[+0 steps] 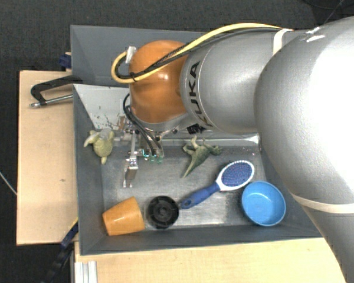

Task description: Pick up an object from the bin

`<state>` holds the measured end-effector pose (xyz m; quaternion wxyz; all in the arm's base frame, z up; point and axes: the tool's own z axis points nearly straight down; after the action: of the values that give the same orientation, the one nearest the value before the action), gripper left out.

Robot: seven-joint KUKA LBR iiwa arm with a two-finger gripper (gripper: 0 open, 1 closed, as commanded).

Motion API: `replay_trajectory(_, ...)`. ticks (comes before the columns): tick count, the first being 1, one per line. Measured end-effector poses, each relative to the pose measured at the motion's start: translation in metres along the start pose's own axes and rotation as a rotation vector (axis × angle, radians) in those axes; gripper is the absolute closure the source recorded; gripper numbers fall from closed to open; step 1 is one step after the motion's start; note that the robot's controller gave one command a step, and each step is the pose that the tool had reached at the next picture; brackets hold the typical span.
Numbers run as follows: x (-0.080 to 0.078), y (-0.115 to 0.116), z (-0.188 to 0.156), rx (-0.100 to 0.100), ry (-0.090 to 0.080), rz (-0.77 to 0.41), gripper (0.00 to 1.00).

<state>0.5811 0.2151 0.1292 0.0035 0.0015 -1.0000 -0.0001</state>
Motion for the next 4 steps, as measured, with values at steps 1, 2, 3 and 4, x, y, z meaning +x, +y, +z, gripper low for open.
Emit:
replay_trajectory(1,-0.003,-0.032,0.056,-0.008,-0.011,0.427,0.0)
replay_trajectory(2,0.015,0.005,0.049,-0.006,-0.008,0.605,0.0)
replay_trajectory(3,-0.006,0.015,0.054,-0.006,-0.009,0.696,0.0)
replay_trajectory(4,-0.006,0.015,0.054,-0.005,-0.009,0.696,1.0)
